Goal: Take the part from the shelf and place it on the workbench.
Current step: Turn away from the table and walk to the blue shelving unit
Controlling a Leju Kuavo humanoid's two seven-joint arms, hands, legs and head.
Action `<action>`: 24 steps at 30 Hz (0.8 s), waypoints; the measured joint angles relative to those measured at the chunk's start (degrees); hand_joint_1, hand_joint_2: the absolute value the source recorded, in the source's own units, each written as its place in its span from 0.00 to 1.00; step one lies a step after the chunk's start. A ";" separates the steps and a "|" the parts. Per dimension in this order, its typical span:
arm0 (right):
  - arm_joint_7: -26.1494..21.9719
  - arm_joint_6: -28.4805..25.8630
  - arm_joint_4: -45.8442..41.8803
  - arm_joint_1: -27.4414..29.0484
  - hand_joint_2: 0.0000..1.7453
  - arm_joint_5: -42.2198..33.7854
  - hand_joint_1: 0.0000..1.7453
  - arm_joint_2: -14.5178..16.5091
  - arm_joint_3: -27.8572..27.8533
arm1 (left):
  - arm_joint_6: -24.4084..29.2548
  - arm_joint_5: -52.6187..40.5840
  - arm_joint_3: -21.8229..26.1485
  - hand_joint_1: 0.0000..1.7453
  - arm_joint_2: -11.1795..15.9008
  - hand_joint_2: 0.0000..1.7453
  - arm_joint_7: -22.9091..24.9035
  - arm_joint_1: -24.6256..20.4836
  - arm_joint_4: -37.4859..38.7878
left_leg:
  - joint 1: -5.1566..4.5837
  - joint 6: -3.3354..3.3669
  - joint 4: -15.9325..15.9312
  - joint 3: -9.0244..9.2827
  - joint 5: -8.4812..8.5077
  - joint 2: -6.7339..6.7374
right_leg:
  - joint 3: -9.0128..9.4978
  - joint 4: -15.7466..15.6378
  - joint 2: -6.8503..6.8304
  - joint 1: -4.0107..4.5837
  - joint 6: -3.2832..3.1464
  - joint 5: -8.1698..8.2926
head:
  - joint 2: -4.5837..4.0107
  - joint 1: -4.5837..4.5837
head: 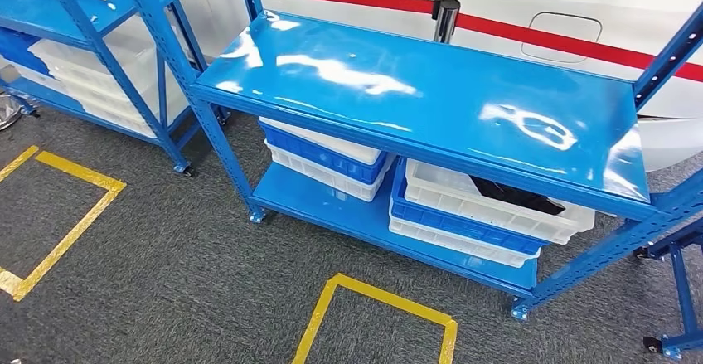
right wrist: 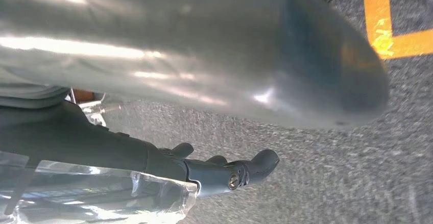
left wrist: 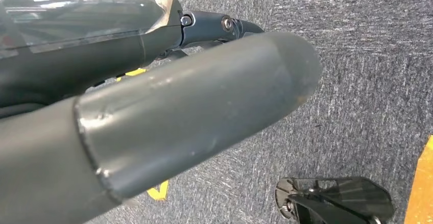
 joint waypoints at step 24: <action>-2.66 0.27 -0.01 0.00 0.00 -0.66 0.00 0.24 -1.43 | 1.97 0.54 0.04 0.00 -0.92 0.00 -0.13 -0.51 -0.15 | -0.78 0.40 -12.12 5.64 4.47 4.06 | 1.14 -0.35 -3.47 -0.16 0.82 -1.15 | 0.00 -0.06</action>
